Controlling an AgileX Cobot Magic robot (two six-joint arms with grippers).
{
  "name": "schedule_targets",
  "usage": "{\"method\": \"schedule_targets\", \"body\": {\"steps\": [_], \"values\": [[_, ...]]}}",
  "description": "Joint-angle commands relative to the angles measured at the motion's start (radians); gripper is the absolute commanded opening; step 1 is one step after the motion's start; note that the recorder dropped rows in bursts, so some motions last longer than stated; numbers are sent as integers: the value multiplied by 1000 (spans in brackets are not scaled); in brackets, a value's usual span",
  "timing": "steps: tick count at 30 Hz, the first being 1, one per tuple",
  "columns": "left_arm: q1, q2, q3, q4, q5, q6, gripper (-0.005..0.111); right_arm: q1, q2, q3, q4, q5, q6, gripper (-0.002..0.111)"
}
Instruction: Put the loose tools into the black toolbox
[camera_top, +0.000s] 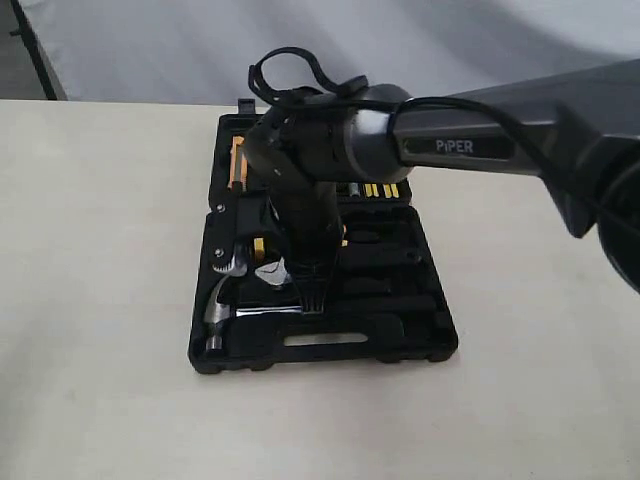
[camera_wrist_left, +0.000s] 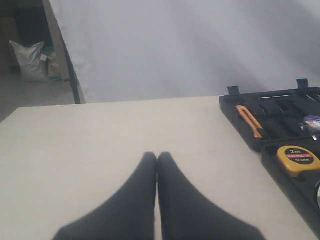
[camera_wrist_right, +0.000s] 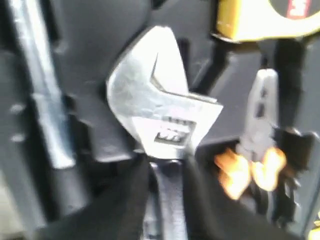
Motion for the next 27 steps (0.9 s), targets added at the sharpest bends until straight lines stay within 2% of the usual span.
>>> {"method": "schedule_targets", "body": {"steps": [1,6,15,22,27], "values": [[3,-8,9,-14,-17,-10,1,39,1,0,-43,-39,34,0],[3,-8,9,-14,-17,-10,1,46,1,0,-100,-77,113,0],[3,-8,9,-14,-17,-10,1,37,1,0,-200,59,168,0],[3,-8,9,-14,-17,-10,1,27,-7,0,-194,100,181,0],[3,-8,9,-14,-17,-10,1,19,-62,0,-127,31,181,0]]}}
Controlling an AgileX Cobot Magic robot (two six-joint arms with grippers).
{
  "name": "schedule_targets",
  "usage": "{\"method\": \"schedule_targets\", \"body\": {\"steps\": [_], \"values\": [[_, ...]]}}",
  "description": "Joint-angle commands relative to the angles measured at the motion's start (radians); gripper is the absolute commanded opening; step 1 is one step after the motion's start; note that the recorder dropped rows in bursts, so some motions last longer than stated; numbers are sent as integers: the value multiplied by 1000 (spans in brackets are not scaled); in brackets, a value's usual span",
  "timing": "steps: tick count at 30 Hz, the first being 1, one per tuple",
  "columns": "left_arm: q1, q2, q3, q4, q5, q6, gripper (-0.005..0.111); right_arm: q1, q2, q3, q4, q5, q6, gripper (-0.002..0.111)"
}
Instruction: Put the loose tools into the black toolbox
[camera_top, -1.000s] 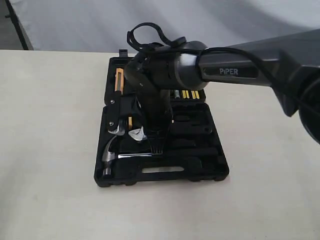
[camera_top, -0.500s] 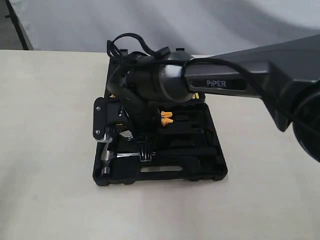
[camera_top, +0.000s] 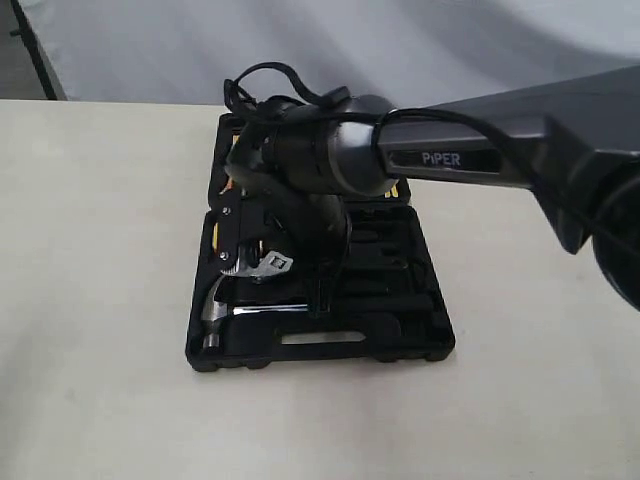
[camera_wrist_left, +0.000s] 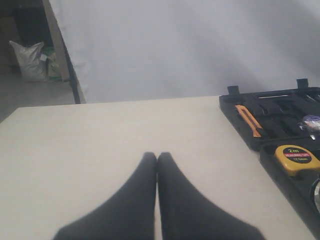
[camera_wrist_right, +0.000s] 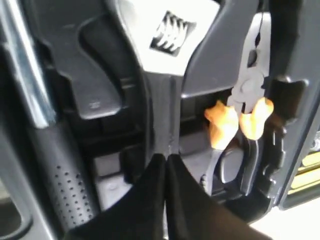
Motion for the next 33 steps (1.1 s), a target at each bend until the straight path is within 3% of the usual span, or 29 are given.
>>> {"method": "schedule_targets", "body": {"steps": [1,7,9,15,18,26,33], "values": [[3,-8,9,-14,-17,-10,1,-21,-72,0,77,-76,3,0],[3,-8,9,-14,-17,-10,1,-79,-144,19,267,-178,-80,0],[3,-8,9,-14,-17,-10,1,-92,-148,54,272,-178,-80,7],[3,-8,9,-14,-17,-10,1,-112,-148,193,261,-266,-83,56],[3,-8,9,-14,-17,-10,1,-112,-148,207,283,-310,-98,69],[3,-8,9,-14,-17,-10,1,-112,-117,207,285,-377,-98,69],[3,-8,9,-14,-17,-10,1,-114,-93,207,170,-386,-91,69]]}}
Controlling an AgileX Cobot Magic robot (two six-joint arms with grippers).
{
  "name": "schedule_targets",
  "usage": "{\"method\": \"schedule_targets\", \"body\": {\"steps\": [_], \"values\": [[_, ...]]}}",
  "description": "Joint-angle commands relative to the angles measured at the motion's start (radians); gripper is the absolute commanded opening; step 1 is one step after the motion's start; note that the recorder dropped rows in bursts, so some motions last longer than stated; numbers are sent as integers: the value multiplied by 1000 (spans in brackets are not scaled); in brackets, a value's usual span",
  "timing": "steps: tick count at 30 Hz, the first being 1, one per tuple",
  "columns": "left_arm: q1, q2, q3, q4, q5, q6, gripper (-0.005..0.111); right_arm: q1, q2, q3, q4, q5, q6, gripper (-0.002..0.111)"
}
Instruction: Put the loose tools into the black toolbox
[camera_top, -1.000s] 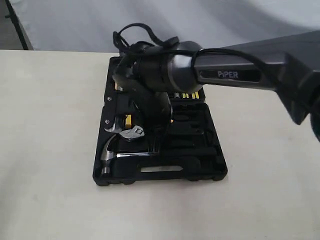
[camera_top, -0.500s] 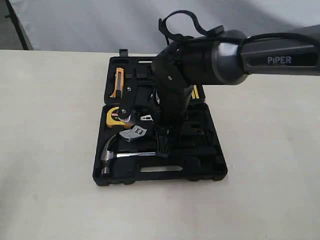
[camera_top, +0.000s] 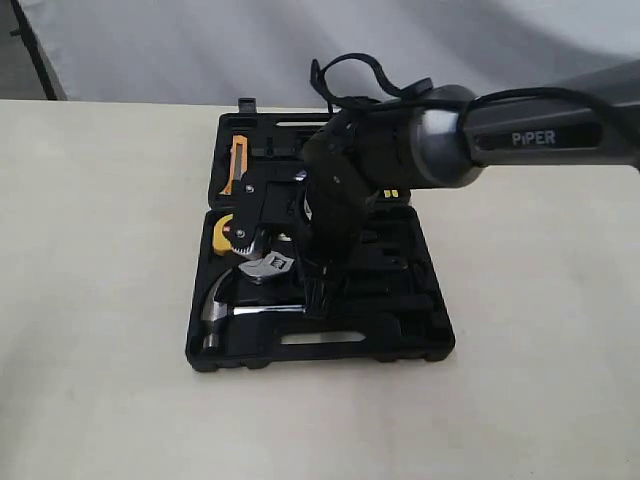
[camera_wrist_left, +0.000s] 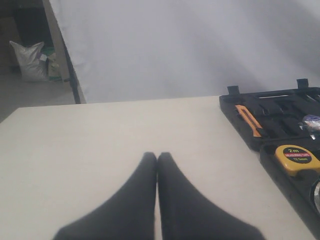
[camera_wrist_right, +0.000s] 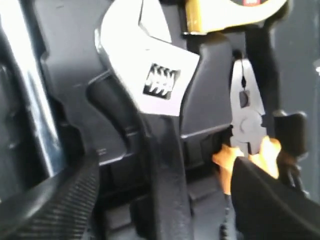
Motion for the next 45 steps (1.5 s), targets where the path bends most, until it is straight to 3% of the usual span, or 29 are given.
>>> {"method": "schedule_targets", "body": {"steps": [1,12,14,20,21,32,35,42,45], "values": [[3,-8,9,-14,-17,-10,1,-7,8,3,-54,-19,-2,69],[3,-8,9,-14,-17,-10,1,-7,33,3,-74,-19,-2,67],[3,-8,9,-14,-17,-10,1,-7,42,3,-74,-24,-6,56],[3,-8,9,-14,-17,-10,1,-7,44,3,-77,-34,-6,4],[3,-8,9,-14,-17,-10,1,-7,40,3,-77,-34,-2,0],[3,-8,9,-14,-17,-10,1,-10,-121,3,-58,-18,-20,-1],[3,-8,9,-14,-17,-10,1,-45,-137,3,106,13,-146,-1],[3,-8,9,-14,-17,-10,1,-239,-76,3,775,287,-639,-1],[3,-8,9,-14,-17,-10,1,-308,-45,3,917,342,-682,-1]]}}
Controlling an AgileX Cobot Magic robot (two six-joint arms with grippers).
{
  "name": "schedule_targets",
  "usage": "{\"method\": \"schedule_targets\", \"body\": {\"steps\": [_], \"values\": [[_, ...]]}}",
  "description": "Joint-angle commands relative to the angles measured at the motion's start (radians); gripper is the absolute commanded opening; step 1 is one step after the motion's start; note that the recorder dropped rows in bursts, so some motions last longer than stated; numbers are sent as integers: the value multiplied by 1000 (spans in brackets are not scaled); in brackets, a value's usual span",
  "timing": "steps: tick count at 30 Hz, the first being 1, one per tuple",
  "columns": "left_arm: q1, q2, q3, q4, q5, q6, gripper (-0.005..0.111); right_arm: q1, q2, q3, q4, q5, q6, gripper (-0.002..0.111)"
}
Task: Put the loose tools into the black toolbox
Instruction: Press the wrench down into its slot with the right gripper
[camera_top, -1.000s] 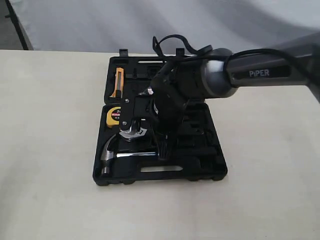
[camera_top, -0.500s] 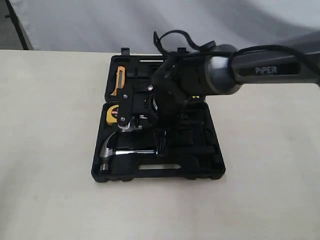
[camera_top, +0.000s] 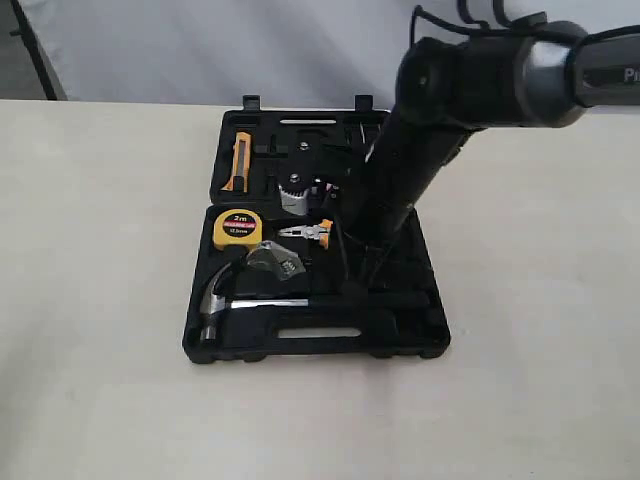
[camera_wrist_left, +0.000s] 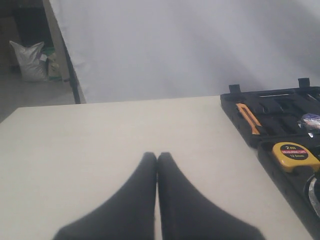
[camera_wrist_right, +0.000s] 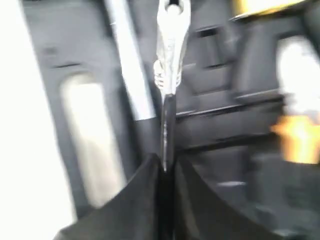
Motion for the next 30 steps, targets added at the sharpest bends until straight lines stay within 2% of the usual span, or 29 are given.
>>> {"method": "schedule_targets", "body": {"steps": [1,5,12,17,20,23,25,28,30], "values": [[3,-8,9,-14,-17,-10,1,-100,34,-1,270,100,-121,-1],[3,-8,9,-14,-17,-10,1,-131,59,-1,310,116,-121,-1],[3,-8,9,-14,-17,-10,1,-115,97,-1,303,87,-118,0],[3,-8,9,-14,-17,-10,1,-79,102,-1,205,27,-75,2],[3,-8,9,-14,-17,-10,1,-51,102,-1,153,-47,11,20],[3,-8,9,-14,-17,-10,1,-28,102,-1,141,-84,23,50],[3,-8,9,-14,-17,-10,1,-17,100,-6,141,-98,23,66],[3,-8,9,-14,-17,-10,1,-17,91,-40,141,-93,25,76],[3,-8,9,-14,-17,-10,1,-17,73,-66,143,-88,25,77]]}}
